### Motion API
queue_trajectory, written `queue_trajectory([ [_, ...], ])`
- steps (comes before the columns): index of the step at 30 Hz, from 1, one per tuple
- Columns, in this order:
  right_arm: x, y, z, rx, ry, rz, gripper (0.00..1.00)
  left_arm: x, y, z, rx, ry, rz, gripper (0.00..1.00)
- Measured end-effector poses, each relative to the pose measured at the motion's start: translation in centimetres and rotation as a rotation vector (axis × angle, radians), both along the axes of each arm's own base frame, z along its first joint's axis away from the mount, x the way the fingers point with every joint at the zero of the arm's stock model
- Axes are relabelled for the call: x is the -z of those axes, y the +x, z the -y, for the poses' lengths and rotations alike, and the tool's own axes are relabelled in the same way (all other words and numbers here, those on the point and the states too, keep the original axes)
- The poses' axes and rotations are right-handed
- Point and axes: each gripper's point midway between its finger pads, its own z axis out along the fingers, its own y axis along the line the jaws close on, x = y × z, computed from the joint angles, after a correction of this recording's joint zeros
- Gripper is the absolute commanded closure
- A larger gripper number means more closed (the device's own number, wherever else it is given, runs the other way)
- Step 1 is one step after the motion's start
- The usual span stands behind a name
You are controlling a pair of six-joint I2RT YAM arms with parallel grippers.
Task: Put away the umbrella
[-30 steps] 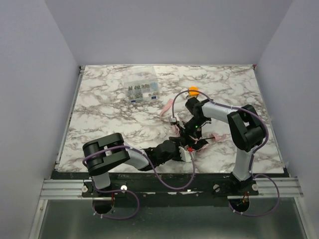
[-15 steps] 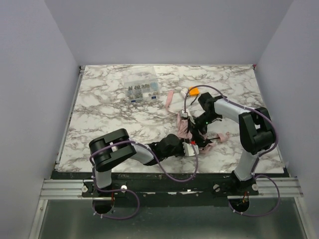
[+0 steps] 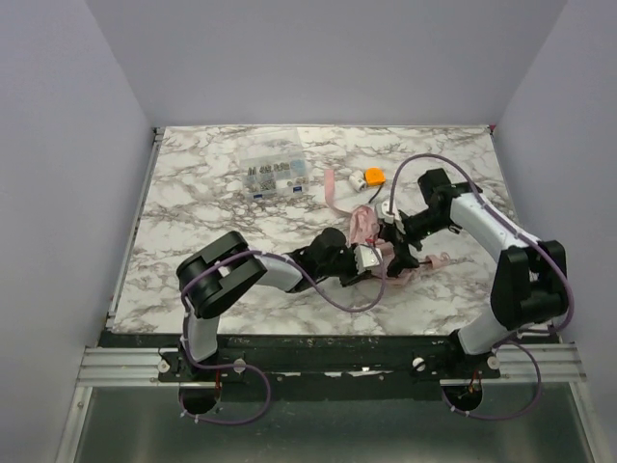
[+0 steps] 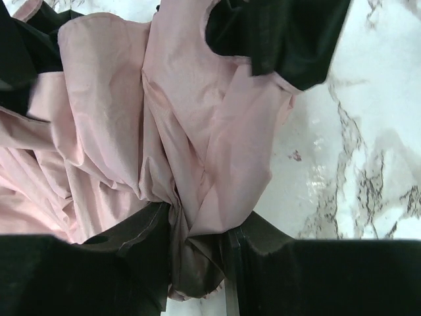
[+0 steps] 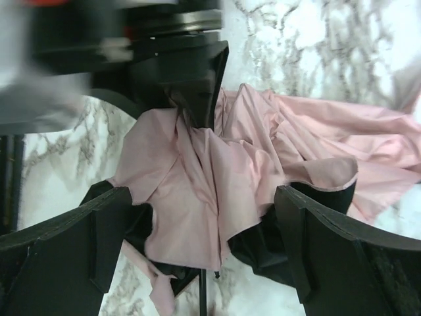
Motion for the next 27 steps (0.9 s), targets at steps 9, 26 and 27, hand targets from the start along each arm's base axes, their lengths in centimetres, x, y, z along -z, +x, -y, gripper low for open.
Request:
queue_trajectory([
  [9,2.4,0.9,1.0,0.003,0.001,0.248,0.00,0.0,0.9,0.3,0.014,-0.032,-0.227,0.89],
  [26,-0.6,4.5,0.4,0.042,0.039,0.354,0.00,-0.3,2.0,-0.7,0.046,-0.059,-0.657,0.91],
  [27,-2.3,5.3,0.1,0.040,0.061,0.393,0.00,-0.3,1.9,-0.8,0.046,-0.056,-0.668,0.91],
])
